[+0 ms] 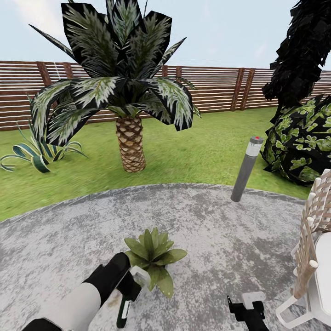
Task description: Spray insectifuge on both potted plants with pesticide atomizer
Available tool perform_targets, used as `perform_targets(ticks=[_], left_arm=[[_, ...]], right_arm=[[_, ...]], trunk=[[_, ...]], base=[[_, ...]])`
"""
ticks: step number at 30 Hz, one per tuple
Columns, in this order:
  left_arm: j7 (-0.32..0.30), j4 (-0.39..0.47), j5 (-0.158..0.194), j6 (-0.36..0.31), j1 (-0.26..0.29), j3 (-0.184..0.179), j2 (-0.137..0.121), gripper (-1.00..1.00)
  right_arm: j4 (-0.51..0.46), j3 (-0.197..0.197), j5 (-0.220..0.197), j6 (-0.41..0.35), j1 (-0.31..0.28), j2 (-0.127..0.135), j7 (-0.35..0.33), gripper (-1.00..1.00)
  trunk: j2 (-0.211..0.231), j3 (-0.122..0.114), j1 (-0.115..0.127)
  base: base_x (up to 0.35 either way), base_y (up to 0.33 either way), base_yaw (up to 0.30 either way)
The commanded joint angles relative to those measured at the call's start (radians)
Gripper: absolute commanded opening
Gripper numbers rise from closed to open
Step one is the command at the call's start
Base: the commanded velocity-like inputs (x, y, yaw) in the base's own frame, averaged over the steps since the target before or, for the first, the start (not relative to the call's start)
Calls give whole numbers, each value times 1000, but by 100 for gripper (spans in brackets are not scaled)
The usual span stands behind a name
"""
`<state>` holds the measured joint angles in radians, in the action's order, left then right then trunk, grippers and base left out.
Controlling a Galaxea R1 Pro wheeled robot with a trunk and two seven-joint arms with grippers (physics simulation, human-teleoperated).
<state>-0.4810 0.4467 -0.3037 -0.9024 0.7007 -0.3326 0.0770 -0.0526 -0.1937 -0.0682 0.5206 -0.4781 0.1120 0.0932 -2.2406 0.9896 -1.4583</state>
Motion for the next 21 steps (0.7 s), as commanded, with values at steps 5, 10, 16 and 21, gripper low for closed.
perform_targets(ticks=[5, 10, 16, 21], left_arm=[[15, 5, -12, 2, -27, 17, -13, -100], [16, 4, -9, 12, -32, 17, 16, -100], [17, 3, -12, 14, -38, 14, 21, -100], [18, 6, -16, 17, -91, 14, -60, -100]], right_arm=[[0, -9, -7, 2, 0, 0, 3, 100], [0, -9, -7, 2, 0, 0, 3, 100], [0, -9, -7, 2, 0, 0, 3, 100], [0, -9, -7, 2, 0, 0, 3, 100]], trunk=[[0, 1, 0], [0, 1, 0], [0, 1, 0], [0, 1, 0]], base=[[0, 0, 0], [0, 0, 0], [0, 0, 0], [0, 0, 0]])
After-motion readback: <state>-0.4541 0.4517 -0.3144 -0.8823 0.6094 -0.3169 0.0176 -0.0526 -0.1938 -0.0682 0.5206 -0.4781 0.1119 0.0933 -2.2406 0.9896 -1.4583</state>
